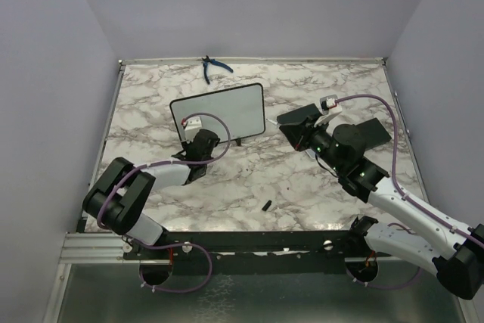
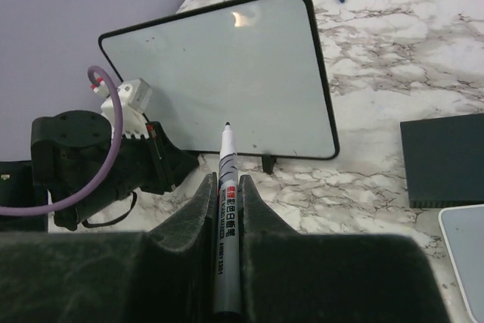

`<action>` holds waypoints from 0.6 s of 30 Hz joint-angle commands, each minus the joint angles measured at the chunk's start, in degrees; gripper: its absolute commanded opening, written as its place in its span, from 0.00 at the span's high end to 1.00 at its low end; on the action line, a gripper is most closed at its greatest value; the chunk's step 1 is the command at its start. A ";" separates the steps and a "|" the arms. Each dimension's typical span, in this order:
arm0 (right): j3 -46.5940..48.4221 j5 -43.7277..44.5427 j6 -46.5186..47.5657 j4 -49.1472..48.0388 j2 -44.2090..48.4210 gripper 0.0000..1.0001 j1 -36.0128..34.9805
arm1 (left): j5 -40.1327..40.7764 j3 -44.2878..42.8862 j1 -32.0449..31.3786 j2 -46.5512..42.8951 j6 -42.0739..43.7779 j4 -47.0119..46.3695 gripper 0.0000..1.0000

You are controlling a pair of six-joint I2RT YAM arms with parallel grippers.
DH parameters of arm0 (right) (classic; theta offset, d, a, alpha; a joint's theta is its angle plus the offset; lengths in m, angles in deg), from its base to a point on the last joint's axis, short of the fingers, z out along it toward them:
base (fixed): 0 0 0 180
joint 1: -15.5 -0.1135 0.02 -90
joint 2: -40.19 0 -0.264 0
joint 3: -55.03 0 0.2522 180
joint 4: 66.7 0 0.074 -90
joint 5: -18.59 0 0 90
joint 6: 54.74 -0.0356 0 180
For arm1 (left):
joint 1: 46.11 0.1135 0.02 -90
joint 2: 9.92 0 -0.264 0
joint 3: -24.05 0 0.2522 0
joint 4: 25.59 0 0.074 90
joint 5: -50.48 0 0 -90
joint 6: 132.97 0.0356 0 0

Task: Write a sentence on the whiteboard
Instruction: Move the whiteboard to the center of the board.

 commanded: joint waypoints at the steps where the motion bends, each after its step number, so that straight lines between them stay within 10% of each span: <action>1: -0.22 0.02 -0.54 0.08 1.29 1.00 -0.35 | -0.90 -1.75 -6.14 2.81 -3.57 -0.41 1.00; 14: -0.62 1.55 -0.65 1.70 3.23 1.00 -0.35 | 2.93 -5.85 -14.89 7.20 -8.84 2.63 1.00; 18: -0.81 1.83 -1.07 1.62 3.36 1.00 -0.26 | 1.48 -5.62 -15.38 5.42 -9.49 2.98 0.76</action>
